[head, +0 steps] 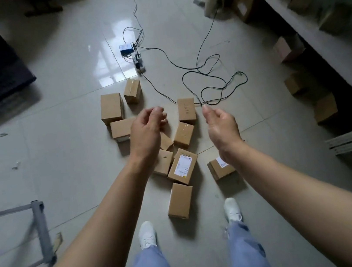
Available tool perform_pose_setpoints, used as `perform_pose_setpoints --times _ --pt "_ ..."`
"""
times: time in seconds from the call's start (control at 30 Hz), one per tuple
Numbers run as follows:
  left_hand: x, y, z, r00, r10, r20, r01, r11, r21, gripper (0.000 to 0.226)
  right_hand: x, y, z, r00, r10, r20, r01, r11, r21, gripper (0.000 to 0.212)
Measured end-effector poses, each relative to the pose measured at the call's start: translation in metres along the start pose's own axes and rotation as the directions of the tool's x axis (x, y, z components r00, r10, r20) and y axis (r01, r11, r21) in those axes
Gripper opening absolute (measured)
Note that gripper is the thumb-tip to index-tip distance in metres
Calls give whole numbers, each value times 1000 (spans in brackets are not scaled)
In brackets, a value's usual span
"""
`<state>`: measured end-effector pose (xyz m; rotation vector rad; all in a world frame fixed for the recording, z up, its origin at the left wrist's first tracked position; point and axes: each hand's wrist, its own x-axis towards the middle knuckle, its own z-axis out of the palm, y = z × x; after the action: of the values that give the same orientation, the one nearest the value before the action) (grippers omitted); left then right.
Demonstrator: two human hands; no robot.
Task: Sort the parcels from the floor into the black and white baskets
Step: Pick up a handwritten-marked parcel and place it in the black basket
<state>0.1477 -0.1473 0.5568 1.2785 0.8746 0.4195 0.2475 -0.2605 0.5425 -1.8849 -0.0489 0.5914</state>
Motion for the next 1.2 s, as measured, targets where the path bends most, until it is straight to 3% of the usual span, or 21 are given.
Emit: perform_pose_setpoints --times 0.13,0.33,0.6,0.9,1.03,1.1,1.2 --pt "15 -37 34 983 -41 -181 29 997 -67 20 41 23 -19 986 8 167 6 996 -86 24" --pt "22 -119 80 900 -248 -358 179 960 -214 21 89 83 -40 949 64 310 22 964 -266 20" --pt "9 -252 46 670 -450 -590 292 891 -347 20 115 200 15 862 177 476 75 883 -464 31" --pt "-5 -498 17 465 -637 -615 651 716 -250 19 167 390 82 739 346 578 160 743 -650 39" --pt "22 -573 17 391 -669 -632 670 678 -303 22 192 460 108 663 394 636 243 691 -681 34" --pt "37 -606 20 334 -699 -633 654 655 -378 36 202 493 122 630 416 656 268 676 -686 45" --pt "48 -648 25 168 -790 -590 639 543 -544 59 210 535 138 599 424 679 333 640 -693 53"
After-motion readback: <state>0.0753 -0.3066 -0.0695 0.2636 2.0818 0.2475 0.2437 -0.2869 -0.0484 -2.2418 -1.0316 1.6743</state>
